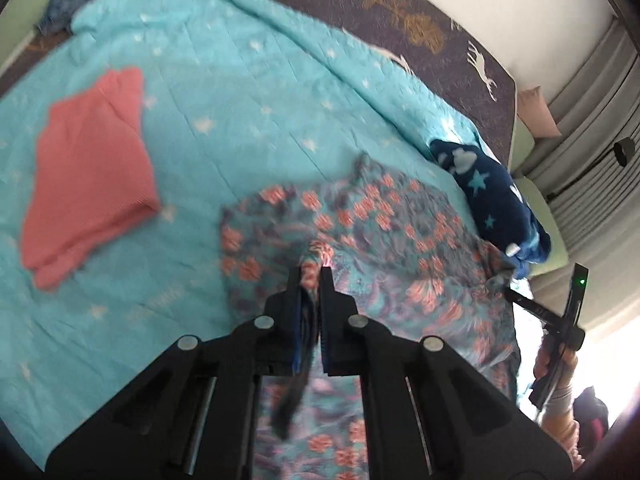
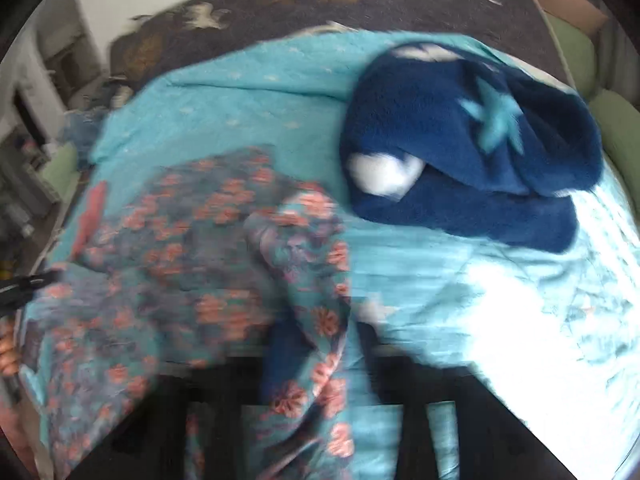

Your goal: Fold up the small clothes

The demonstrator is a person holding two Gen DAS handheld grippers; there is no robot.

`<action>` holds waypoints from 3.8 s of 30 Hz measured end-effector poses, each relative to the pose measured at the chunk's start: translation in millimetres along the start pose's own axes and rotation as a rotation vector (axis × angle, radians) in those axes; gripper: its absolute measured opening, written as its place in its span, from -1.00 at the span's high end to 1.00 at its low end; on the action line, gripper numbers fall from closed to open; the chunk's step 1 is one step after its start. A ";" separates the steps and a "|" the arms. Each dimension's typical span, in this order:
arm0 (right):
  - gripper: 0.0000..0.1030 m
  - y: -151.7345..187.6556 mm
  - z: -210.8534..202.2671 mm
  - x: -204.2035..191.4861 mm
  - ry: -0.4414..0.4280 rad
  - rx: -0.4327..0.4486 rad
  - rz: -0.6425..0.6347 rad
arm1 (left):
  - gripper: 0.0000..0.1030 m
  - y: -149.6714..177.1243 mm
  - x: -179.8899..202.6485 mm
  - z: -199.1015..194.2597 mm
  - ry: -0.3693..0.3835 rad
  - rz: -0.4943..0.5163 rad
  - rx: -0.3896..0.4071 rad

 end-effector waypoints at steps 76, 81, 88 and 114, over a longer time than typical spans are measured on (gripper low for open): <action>0.27 300.7 -244.7 28.8 -0.256 -0.212 0.017 | -0.16 268.5 -21.8 -229.0 0.024 0.019 -0.103; 0.25 311.1 -250.1 37.7 -0.307 -0.195 0.143 | -0.15 279.5 -26.6 -238.6 0.056 -0.014 -0.078; 0.89 294.8 -240.0 44.2 -0.252 -0.140 0.259 | 0.87 283.4 -36.6 -235.3 0.101 -0.105 -0.048; 0.13 304.8 -237.4 50.3 -0.265 -0.148 0.295 | -0.11 284.1 -29.4 -241.6 0.038 -0.015 -0.020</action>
Point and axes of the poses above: each gripper's, at about its wrist camera, not at the fingertips, and z roughly the way its jaws point, x to its right, y to its underside, the point moved 1 cm from there along z, roughly the way its jaws point, and after that the axes turned 11 degrees about x, right-handed, at the moved point
